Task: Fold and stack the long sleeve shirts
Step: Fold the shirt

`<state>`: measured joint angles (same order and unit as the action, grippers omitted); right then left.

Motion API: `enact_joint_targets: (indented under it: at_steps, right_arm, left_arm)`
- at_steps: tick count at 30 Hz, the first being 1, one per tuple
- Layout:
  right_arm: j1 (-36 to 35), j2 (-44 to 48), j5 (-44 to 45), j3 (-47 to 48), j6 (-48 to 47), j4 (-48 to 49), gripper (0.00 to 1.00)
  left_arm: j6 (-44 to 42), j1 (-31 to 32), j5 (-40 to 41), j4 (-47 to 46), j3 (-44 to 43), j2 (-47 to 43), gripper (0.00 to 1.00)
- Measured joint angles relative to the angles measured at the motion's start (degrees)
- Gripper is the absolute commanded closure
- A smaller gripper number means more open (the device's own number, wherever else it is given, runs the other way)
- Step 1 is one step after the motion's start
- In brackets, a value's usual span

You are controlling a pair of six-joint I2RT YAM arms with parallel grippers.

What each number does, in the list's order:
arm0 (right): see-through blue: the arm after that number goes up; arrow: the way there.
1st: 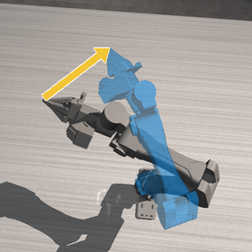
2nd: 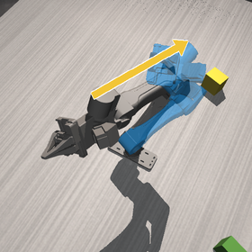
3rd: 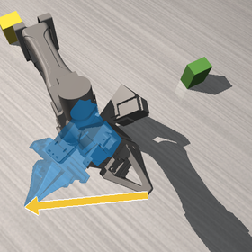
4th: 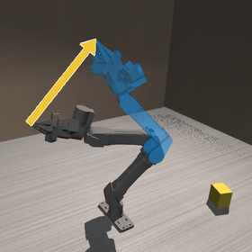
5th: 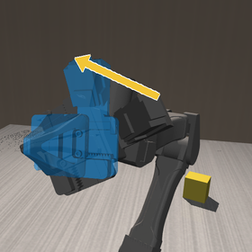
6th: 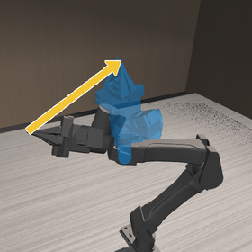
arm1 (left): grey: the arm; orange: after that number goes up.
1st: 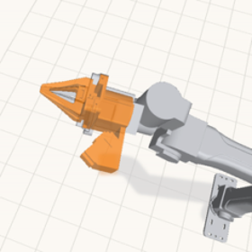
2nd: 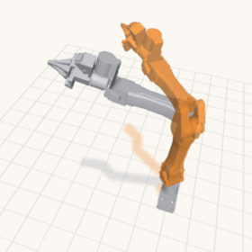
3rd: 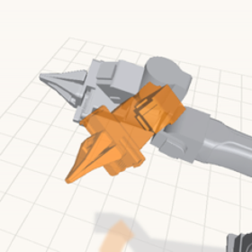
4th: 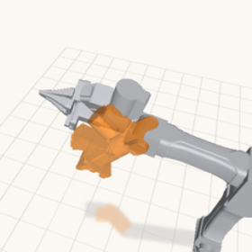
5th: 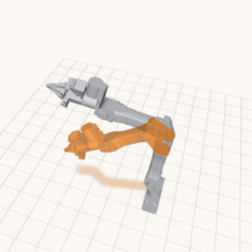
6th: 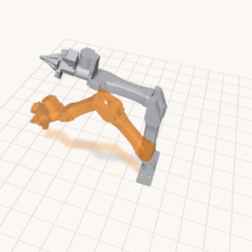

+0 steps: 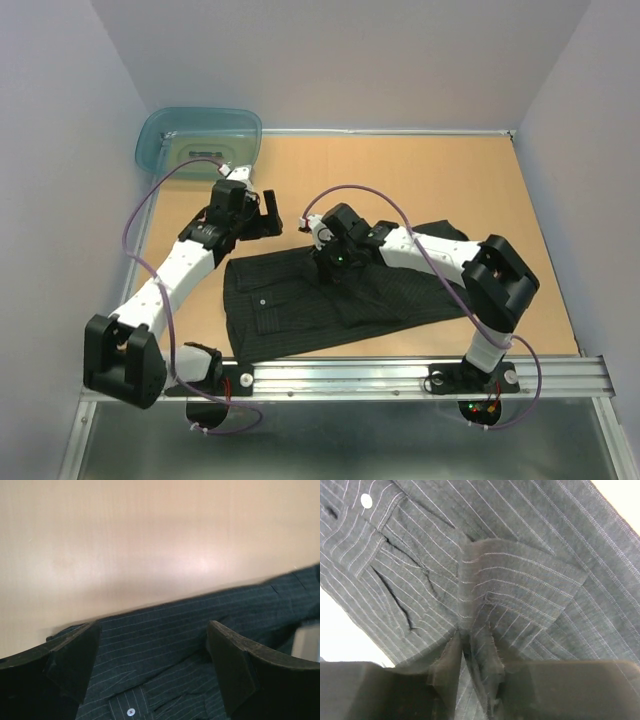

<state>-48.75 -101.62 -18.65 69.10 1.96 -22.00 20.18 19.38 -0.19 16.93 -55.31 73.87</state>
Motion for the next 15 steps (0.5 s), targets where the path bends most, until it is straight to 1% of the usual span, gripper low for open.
enact_joint_targets:
  at_steps: [1, 6, 10, 15]
  right_arm:
    - [0.0, 0.2, 0.1, 0.0, -0.3, 0.1, 1.0]
    - [0.0, 3.1, 0.1, -0.1, -1.9, 0.0, 1.0]
    - [0.0, 7.8, -0.8, -0.4, -2.8, 0.1, 0.99]
    - [0.0, 14.0, -3.0, -1.1, -3.3, 0.3, 1.0]
  left_arm:
    - [-1.1, 0.0, -1.3, -1.9, 1.9, -2.3, 0.01]
    - [-7.2, 0.0, -8.5, -9.4, 8.5, -11.2, 0.01]
    - [-10.8, 0.0, -15.1, -15.8, 12.0, -14.3, 0.01]
    - [-14.5, 0.0, -25.7, -22.8, 18.2, -19.1, 0.02]
